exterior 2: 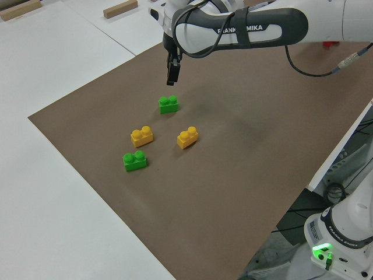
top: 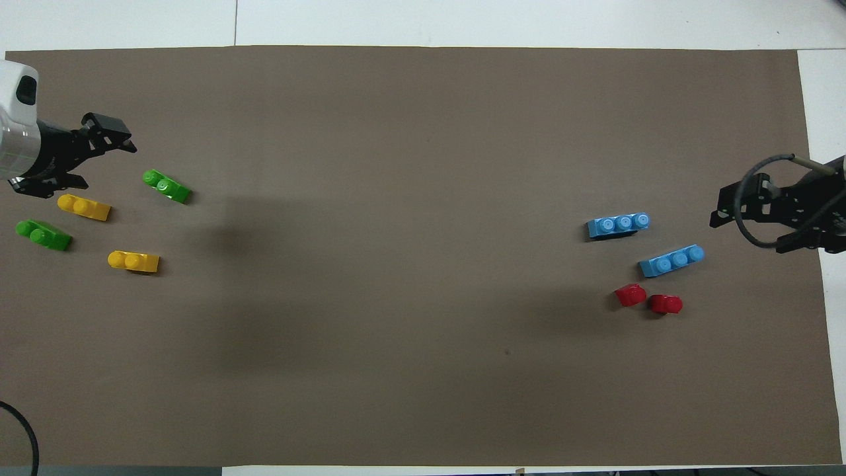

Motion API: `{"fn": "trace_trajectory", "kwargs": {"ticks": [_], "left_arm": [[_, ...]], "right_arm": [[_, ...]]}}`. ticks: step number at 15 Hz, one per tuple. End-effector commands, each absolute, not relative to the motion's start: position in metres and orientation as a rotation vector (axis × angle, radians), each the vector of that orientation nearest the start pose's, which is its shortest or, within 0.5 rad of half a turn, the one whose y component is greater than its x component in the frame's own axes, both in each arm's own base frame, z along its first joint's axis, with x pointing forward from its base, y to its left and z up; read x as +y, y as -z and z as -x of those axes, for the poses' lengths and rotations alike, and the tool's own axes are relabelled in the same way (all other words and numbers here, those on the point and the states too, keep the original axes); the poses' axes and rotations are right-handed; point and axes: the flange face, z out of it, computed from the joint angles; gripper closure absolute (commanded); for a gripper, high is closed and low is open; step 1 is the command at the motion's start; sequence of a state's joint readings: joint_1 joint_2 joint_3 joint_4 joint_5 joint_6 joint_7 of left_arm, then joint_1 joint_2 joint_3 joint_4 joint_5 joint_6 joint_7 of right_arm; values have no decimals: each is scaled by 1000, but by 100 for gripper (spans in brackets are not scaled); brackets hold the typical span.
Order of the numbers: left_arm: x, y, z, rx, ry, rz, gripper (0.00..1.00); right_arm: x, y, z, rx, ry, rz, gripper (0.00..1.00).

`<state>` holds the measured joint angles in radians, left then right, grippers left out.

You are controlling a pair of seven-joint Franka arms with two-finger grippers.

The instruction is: Remove green block with left arm and hold with right

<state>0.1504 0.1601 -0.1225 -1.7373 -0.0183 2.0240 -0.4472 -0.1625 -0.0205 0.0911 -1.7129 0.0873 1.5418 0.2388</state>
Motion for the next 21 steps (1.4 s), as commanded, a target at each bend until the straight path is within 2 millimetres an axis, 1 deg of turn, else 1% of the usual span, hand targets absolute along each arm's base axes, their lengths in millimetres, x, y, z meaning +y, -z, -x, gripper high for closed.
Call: {"fn": "trace_trajectory", "kwargs": {"ticks": [1, 2, 3, 5, 7, 10, 12, 14, 19, 21], "left_arm": [[15, -536, -609, -491, 126, 3125, 0], [13, -548, -602, -437, 105, 3129, 0], [9, -562, -592, -387, 93, 3131, 0], [6, -587, -568, -273, 48, 3134, 0], [-2, -604, -551, -150, 10, 3136, 0], [-5, -620, -538, -89, 9, 3134, 0], [-9, -625, -533, -61, 2, 3133, 0], [-10, -625, -529, 1, -27, 3132, 0], [-13, -626, -527, 16, -20, 3130, 0], [-13, -626, -527, 16, -20, 3130, 0]], "right_arm": [[-32, -589, -524, 153, -186, 3101, 0], [-31, -596, -520, 116, -171, 3105, 0], [-31, -598, -518, 109, -164, 3108, 0], [-33, -603, -523, 107, -114, 3134, 0], [-34, -605, -530, 107, -16, 3142, 0], [-34, -605, -530, 107, -10, 3143, 0], [-35, -604, -530, 106, -11, 3156, 0], [-36, -603, -530, 106, -16, 3159, 0], [-38, -604, -530, 87, -13, 3184, 0], [-38, -603, -531, 39, -12, 3184, 0]]}}
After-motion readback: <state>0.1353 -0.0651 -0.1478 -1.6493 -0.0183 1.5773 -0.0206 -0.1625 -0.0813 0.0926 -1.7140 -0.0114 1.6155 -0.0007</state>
